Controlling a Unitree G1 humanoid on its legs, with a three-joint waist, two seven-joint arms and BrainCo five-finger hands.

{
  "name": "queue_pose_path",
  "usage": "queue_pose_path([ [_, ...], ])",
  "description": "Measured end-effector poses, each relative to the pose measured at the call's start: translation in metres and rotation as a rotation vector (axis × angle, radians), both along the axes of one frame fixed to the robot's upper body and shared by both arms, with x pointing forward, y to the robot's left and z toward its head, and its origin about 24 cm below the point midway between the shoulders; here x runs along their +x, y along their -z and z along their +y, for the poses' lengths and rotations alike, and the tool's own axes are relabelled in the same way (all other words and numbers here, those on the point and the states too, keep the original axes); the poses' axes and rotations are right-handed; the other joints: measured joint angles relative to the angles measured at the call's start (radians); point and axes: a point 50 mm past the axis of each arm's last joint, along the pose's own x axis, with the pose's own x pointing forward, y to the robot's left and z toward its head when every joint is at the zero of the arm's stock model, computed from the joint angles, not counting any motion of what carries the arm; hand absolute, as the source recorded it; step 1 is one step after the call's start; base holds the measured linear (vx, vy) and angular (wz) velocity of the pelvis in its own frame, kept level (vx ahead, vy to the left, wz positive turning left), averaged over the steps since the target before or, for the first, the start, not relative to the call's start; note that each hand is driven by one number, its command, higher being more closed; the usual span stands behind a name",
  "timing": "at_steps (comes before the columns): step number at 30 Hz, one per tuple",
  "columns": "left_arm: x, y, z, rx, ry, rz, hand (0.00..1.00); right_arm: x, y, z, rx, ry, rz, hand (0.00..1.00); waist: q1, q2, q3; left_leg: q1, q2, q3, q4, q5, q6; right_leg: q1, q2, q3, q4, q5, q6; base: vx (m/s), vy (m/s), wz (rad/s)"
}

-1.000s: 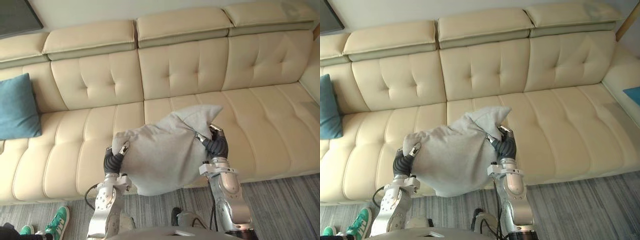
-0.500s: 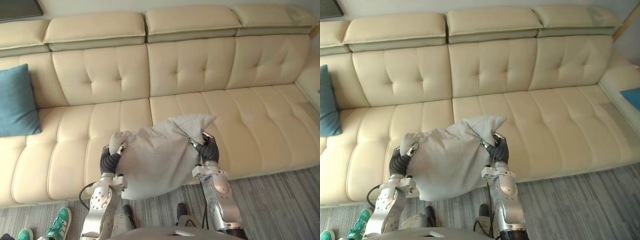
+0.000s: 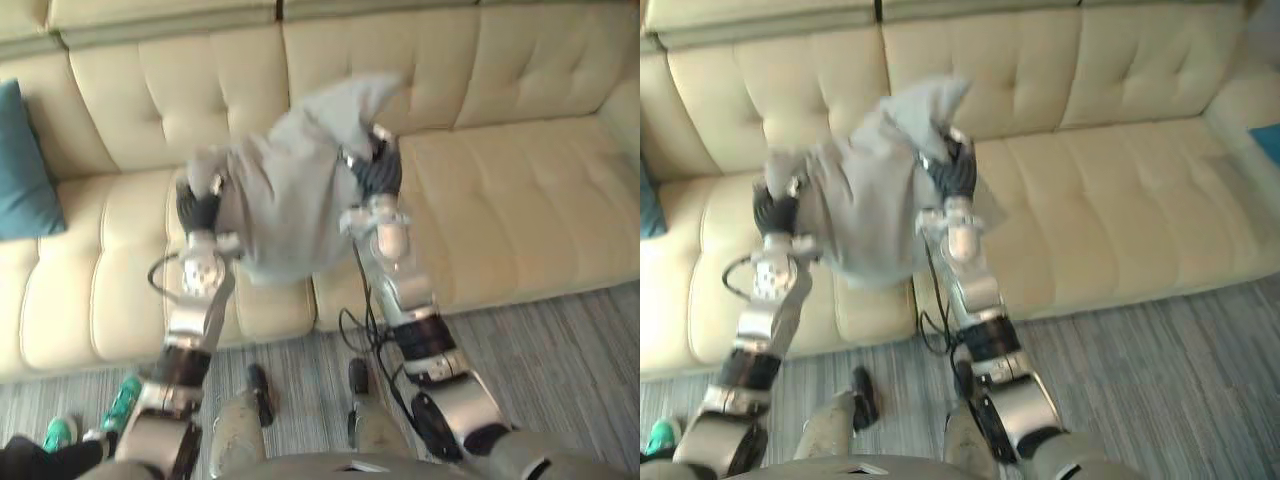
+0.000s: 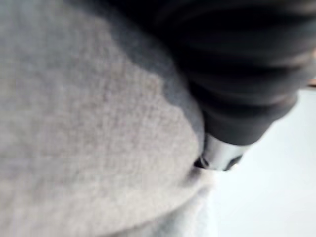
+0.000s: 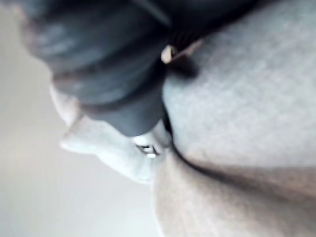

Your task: Pick up cushions and gather them together orderly.

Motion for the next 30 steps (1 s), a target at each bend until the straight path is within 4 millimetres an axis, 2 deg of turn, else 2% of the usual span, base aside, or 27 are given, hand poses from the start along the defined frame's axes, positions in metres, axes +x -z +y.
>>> queue_pose_path([
  [2, 0.012, -0.033, 0.0, 0.023, -0.02, -0.09, 1.0, 0.002, -0.02, -0.003, 0.029, 0.056, -0.055, 1.0, 0.011, 0.0, 0.019, -0.016, -0.006, -0.008, -0.031, 0.026, -0.003, -0.032, -0.001, -0.01, 0.02, -0.003, -0.003, -0.12, -0.041, 0.2],
  [3, 0.019, -0.059, 0.001, 0.034, -0.036, -0.157, 1.0, 0.003, -0.033, -0.006, 0.061, 0.084, -0.088, 1.0, 0.02, 0.003, 0.035, -0.025, -0.014, -0.009, -0.064, 0.051, -0.005, -0.061, -0.003, -0.012, 0.038, -0.006, -0.006, -0.08, -0.039, 0.13],
  [4, 0.021, -0.07, 0.0, 0.034, -0.039, -0.183, 1.0, 0.003, -0.038, -0.007, 0.074, 0.096, -0.101, 1.0, 0.022, 0.005, 0.039, -0.032, -0.017, -0.01, -0.077, 0.065, -0.004, -0.077, -0.004, -0.014, 0.046, -0.007, -0.006, -0.09, -0.053, 0.21],
  [5, 0.025, -0.101, -0.003, 0.032, -0.049, -0.265, 1.0, 0.003, -0.054, -0.009, 0.109, 0.111, -0.146, 1.0, 0.022, 0.014, 0.048, -0.065, -0.024, -0.019, -0.11, 0.097, -0.003, -0.125, -0.006, -0.025, 0.062, -0.007, -0.007, -0.07, -0.049, 0.26],
  [6, 0.026, -0.12, -0.004, 0.035, -0.061, -0.314, 1.0, 0.002, -0.063, -0.01, 0.133, 0.124, -0.174, 1.0, 0.022, 0.021, 0.053, -0.087, -0.028, -0.028, -0.137, 0.118, -0.007, -0.153, -0.007, -0.033, 0.065, -0.007, -0.007, -0.08, -0.063, 0.3],
  [8, 0.027, -0.146, -0.01, 0.039, -0.06, -0.373, 1.0, 0.001, -0.076, -0.013, 0.176, 0.133, -0.209, 1.0, 0.024, 0.027, 0.069, -0.099, -0.033, -0.034, -0.196, 0.159, -0.014, -0.185, -0.006, -0.041, 0.067, -0.004, -0.006, -0.05, -0.058, 0.23],
  [10, 0.03, -0.176, -0.018, 0.042, -0.06, -0.426, 1.0, 0.0, -0.091, -0.017, 0.278, 0.131, -0.236, 1.0, 0.025, 0.05, 0.085, -0.113, -0.036, -0.041, -0.286, 0.233, -0.018, -0.236, -0.003, -0.071, 0.086, 0.0, -0.009, -0.04, -0.071, 0.23],
  [12, 0.027, -0.192, -0.022, 0.035, -0.05, -0.466, 1.0, -0.002, -0.102, -0.018, 0.331, 0.13, -0.268, 1.0, 0.028, 0.057, 0.09, -0.126, -0.036, -0.05, -0.332, 0.268, -0.026, -0.272, -0.001, -0.08, 0.097, -0.001, -0.011, -0.03, -0.06, 0.11],
  [14, 0.021, -0.214, -0.029, 0.001, -0.029, -0.524, 1.0, -0.006, -0.122, -0.024, 0.403, 0.134, -0.328, 1.0, 0.031, 0.068, 0.097, -0.154, -0.035, -0.06, -0.398, 0.319, -0.037, -0.333, 0.001, -0.097, 0.131, -0.015, -0.02, -0.02, -0.064, 0.15],
  [19, 0.019, -0.223, -0.034, -0.023, -0.014, -0.544, 1.0, -0.011, -0.149, -0.03, 0.453, 0.142, -0.406, 1.0, 0.035, 0.07, 0.099, -0.215, -0.037, -0.078, -0.416, 0.353, -0.061, -0.426, -0.007, -0.12, 0.216, -0.063, -0.03, 0.02, -0.046, 0.19],
  [22, 0.018, -0.226, -0.035, -0.036, -0.012, -0.548, 1.0, -0.012, -0.164, -0.032, 0.464, 0.144, -0.438, 1.0, 0.041, 0.072, 0.101, -0.281, -0.039, -0.093, -0.418, 0.404, -0.115, -0.505, -0.026, -0.143, 0.293, -0.104, -0.043, 0.04, -0.063, 0.35],
  [23, 0.019, -0.225, -0.034, -0.039, -0.014, -0.543, 1.0, -0.011, -0.165, -0.032, 0.459, 0.146, -0.435, 1.0, 0.043, 0.072, 0.104, -0.288, -0.039, -0.094, -0.418, 0.41, -0.123, -0.516, -0.028, -0.146, 0.307, -0.111, -0.045, 0.03, -0.073, 0.37],
  [24, 0.02, -0.225, -0.033, -0.051, -0.017, -0.539, 0.0, -0.01, -0.169, -0.032, 0.45, 0.148, -0.438, 1.0, 0.045, 0.077, 0.119, -0.302, -0.042, -0.101, -0.418, 0.429, -0.129, -0.536, -0.033, -0.148, 0.335, -0.126, -0.048, 0.02, -0.082, 0.35],
  [25, 0.02, -0.225, -0.031, -0.079, -0.019, -0.538, 0.0, -0.008, -0.175, -0.031, 0.437, 0.149, -0.44, 1.0, 0.048, 0.085, 0.126, -0.337, -0.052, -0.114, -0.418, 0.446, -0.111, -0.587, -0.042, -0.152, 0.385, -0.15, -0.057, 0.01, -0.082, 0.34],
  [26, 0.02, -0.225, -0.029, -0.09, -0.02, -0.538, 0.0, -0.008, -0.177, -0.031, 0.435, 0.148, -0.441, 0.0, 0.05, 0.09, 0.131, -0.348, -0.051, -0.117, -0.418, 0.447, -0.11, -0.604, -0.044, -0.156, 0.402, -0.158, -0.06, 0.0, -0.088, 0.37],
  [27, 0.021, -0.225, -0.027, -0.11, -0.02, -0.536, 0.0, -0.006, -0.179, -0.031, 0.427, 0.153, -0.437, 0.0, 0.05, 0.098, 0.147, -0.38, -0.054, -0.119, -0.417, 0.452, -0.104, -0.649, -0.056, -0.169, 0.447, -0.176, -0.068, 0.0, -0.065, 0.23],
  [29, 0.02, -0.226, -0.024, -0.123, -0.026, -0.541, 0.0, -0.007, -0.182, -0.033, 0.423, 0.158, -0.449, 0.0, 0.047, 0.099, 0.178, -0.404, -0.056, -0.119, -0.417, 0.462, -0.093, -0.686, -0.06, -0.169, 0.482, -0.186, -0.072, 0.0, -0.081, 0.19],
  [30, 0.018, -0.23, -0.023, -0.13, -0.026, -0.558, 0.0, -0.012, -0.19, -0.034, 0.416, 0.154, -0.484, 0.0, 0.046, 0.1, 0.205, -0.407, -0.057, -0.118, -0.417, 0.463, -0.092, -0.697, -0.062, -0.167, 0.496, -0.189, -0.075, -0.01, -0.084, 0.11],
])
